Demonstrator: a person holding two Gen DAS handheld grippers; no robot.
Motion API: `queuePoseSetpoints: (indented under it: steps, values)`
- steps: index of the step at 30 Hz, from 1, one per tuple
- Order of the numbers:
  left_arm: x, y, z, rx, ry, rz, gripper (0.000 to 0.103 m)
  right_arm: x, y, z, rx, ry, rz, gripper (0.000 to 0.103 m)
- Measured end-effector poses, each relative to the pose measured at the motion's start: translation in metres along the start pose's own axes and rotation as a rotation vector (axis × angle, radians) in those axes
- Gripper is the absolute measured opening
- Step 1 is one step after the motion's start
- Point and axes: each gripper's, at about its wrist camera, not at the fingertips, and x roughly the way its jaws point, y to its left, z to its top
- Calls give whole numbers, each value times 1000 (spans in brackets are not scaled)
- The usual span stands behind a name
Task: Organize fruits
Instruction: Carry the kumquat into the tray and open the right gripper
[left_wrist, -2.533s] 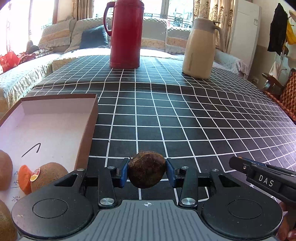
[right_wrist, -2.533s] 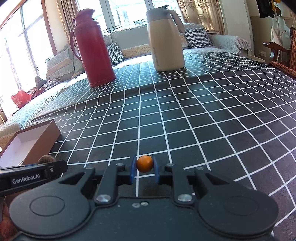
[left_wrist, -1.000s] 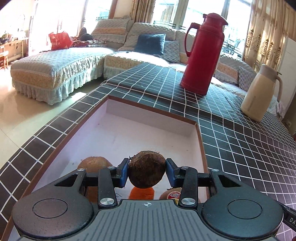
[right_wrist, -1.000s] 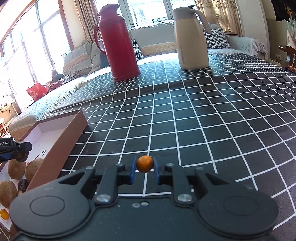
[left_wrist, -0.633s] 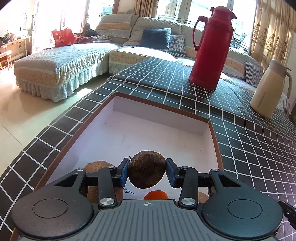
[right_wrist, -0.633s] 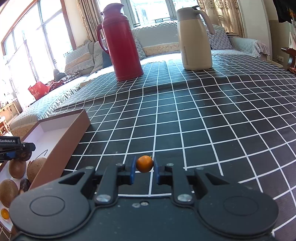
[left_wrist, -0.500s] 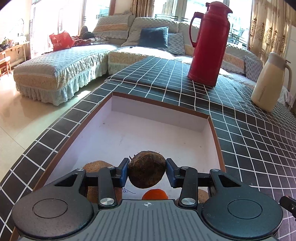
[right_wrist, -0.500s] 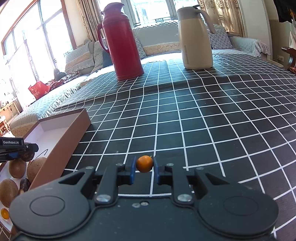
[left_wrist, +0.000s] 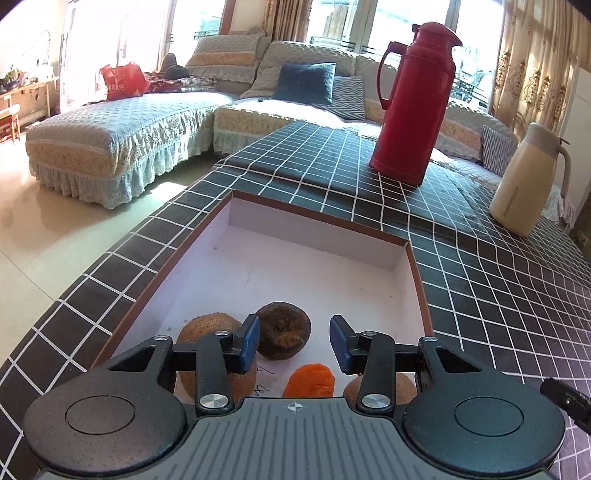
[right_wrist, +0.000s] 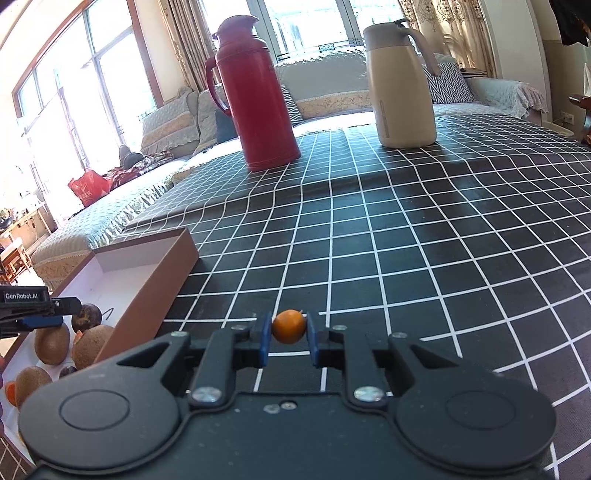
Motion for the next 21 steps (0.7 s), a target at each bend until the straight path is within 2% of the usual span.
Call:
queuePoseSetpoints:
  steps: [1,3,5,8,15,21]
  values:
    - [-4,0,-1,15,-1,0,44,0,3,1,-1,-2,9,19]
    - [-12,1,-4,29,-2,-8,56,-1,8,2,-6,-11,32,19]
    - [-23,3,-8,37,-24,12,82,0,15,4,-17,-15,49,19]
    - [-36,7,-14,67,-43,29,84,2,25,5,-26,-20,78,19]
    - [-49,21,-29,86,5,62,85,6,52,2,-57,-20,138,19]
    - [-62,37,-38,75,7,82,96,11,77,3,-104,-37,206,19]
